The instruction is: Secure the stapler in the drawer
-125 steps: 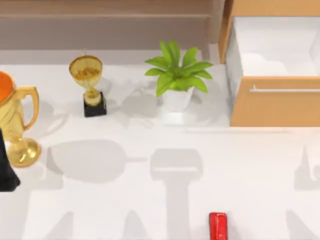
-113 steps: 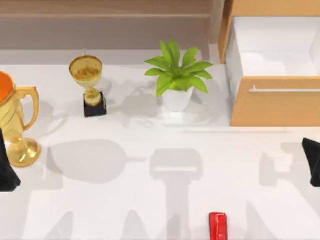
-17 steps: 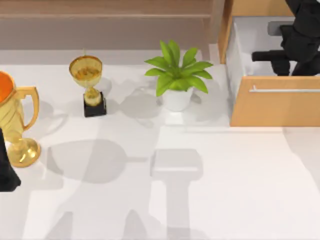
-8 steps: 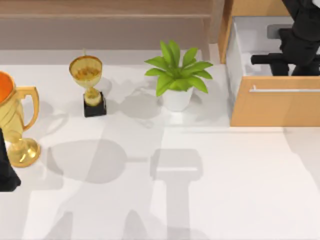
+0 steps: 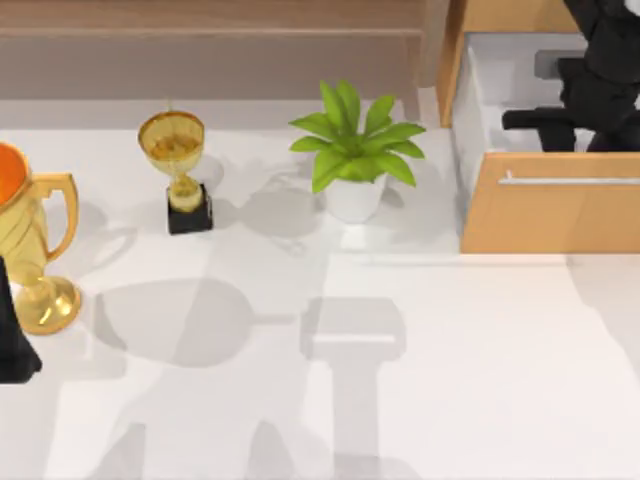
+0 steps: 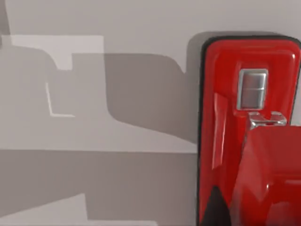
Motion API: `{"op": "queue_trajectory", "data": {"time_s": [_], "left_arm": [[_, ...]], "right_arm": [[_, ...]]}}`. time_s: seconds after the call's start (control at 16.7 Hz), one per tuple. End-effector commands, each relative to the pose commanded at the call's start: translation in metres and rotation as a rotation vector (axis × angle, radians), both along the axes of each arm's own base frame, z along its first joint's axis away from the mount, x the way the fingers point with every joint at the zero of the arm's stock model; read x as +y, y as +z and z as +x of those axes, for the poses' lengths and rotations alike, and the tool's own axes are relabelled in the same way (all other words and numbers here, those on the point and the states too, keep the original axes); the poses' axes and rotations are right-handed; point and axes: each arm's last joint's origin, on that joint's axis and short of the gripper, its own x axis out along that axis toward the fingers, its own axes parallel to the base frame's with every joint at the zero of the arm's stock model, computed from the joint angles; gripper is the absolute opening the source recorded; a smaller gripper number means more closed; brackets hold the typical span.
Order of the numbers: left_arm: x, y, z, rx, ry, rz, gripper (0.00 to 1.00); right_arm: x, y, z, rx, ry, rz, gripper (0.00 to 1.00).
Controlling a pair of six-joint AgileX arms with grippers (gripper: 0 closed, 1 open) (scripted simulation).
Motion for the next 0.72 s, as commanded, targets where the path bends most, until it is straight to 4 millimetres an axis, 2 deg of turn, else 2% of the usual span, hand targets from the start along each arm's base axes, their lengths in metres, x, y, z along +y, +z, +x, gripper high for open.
{"op": "queue_trajectory", "data": {"time_s": [0.36,0.72], "left_arm": [[0.0,0.0,0.0,0.0,0.0,0.0,1.0],[0.0,0.0,0.0,0.0,0.0,0.0,1.0]], "right_arm": [[0.0,0.0,0.0,0.0,0.0,0.0,0.98],[0.0,0.0,0.0,0.0,0.0,0.0,1.0]]}}
